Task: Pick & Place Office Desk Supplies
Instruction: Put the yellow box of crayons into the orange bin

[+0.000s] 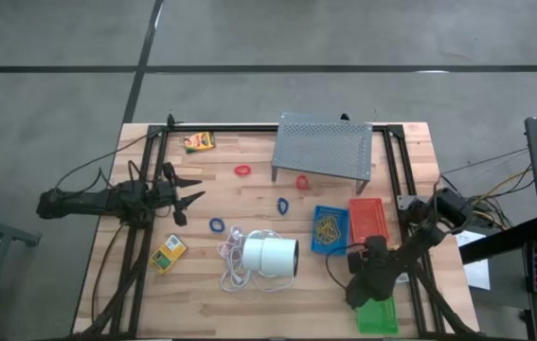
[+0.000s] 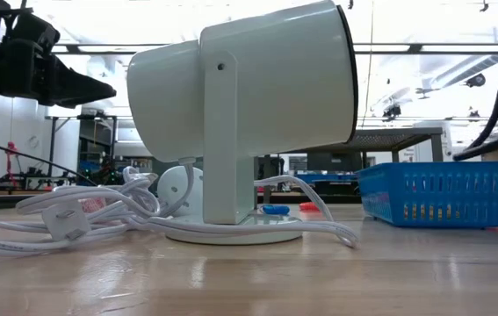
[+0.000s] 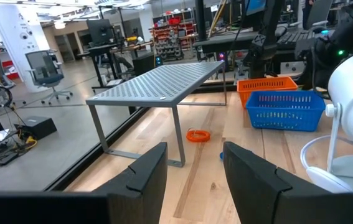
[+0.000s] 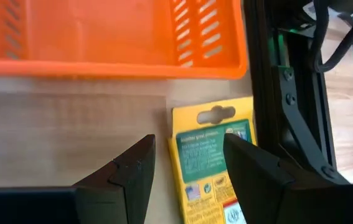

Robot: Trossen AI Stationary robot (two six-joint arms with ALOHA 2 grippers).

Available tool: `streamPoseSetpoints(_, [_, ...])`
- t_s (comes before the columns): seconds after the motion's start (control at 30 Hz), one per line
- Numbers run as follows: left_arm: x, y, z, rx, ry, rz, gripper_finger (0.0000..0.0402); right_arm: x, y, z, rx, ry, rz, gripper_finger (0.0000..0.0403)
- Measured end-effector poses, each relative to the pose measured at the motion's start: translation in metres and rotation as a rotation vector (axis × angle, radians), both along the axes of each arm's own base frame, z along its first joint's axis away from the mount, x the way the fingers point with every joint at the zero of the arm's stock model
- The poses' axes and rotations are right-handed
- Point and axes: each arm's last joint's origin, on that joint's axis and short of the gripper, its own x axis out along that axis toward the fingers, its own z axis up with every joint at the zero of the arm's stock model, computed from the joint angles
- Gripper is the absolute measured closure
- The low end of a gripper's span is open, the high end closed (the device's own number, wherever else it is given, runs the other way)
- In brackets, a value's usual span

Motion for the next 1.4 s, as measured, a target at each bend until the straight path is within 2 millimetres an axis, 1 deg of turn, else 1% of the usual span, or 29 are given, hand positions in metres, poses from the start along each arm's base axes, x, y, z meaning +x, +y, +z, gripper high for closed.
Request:
streamPoseSetpoints(0.2, [0.0,0.0,0.0,0.0,-0.001,0.0,0.0243,0.005,0.003,-0.012,-0.048,0.029,-0.019,0.0216])
streamPoseSetpoints(0.5, [0.0,0.0,0.0,0.0,0.0,0.0,0.0243,0.013,0.011,-0.027,-0.196,0.164,-0.029,0.0216])
streamPoseSetpoints(0.7, [0.0,0.0,0.0,0.0,0.0,0.0,0.0243,0.018,0.016,-0.032,-0.197,0.171,-0.033,0.0225])
streamPoseSetpoints(0.87, [0.0,0.0,0.0,0.0,0.0,0.0,0.0243,0.018,0.017,-0.028,-0.175,0.174,-0.048,0.0232])
streamPoseSetpoints(1.17, [0.0,0.0,0.0,0.0,0.0,-0.001,0.0243,0.017,0.015,-0.011,-0.145,0.127,-0.037,0.0225])
streamPoseSetpoints(1.4, [0.0,0.0,0.0,0.0,-0.001,-0.001,0.0242,0.022,0.009,-0.006,-0.127,0.097,-0.071,0.0225])
